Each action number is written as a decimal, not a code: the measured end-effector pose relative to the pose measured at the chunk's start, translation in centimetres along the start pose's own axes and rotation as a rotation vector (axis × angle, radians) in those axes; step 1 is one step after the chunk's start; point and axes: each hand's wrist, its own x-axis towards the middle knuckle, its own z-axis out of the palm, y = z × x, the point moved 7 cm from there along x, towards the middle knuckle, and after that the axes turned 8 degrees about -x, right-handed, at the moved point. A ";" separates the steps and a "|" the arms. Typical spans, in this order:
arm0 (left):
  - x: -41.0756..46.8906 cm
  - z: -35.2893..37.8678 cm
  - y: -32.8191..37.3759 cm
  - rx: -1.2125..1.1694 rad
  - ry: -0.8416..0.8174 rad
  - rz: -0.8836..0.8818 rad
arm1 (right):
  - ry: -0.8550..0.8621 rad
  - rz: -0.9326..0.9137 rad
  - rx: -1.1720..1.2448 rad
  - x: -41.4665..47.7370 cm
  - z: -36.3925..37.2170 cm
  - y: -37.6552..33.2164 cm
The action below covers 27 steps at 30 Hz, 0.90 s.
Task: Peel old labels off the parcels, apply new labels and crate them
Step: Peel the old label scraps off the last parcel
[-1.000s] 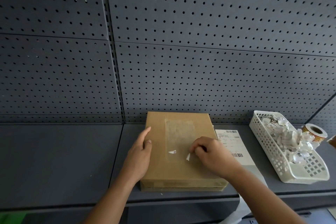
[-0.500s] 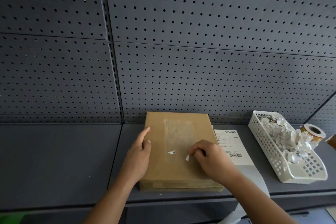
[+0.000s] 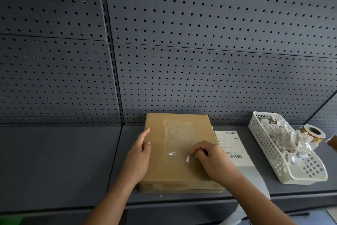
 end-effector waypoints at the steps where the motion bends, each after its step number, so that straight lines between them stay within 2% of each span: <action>1: 0.0 0.0 0.0 0.004 0.005 -0.010 | 0.012 -0.009 -0.014 0.0 0.2 -0.1; 5: 0.0 -0.2 -0.1 0.014 0.018 -0.016 | 0.000 -0.065 -0.059 -0.2 0.7 -0.7; 10: -0.1 0.0 0.2 0.006 0.008 -0.003 | -0.062 0.011 0.025 0.0 -0.2 0.0; 13: -0.2 0.0 0.3 -0.001 0.000 -0.012 | -0.073 -0.005 0.002 0.0 -0.1 -0.1; 20: -0.3 -0.1 0.3 0.010 0.006 -0.020 | -0.029 -0.140 -0.219 0.3 0.7 -1.5; 23: -0.2 -0.1 0.1 0.019 0.007 -0.020 | -0.036 -0.048 -0.365 1.0 1.3 -1.6; 27: 0.0 -0.2 -0.2 0.040 0.022 -0.028 | -0.124 0.101 -0.435 1.9 1.7 -1.7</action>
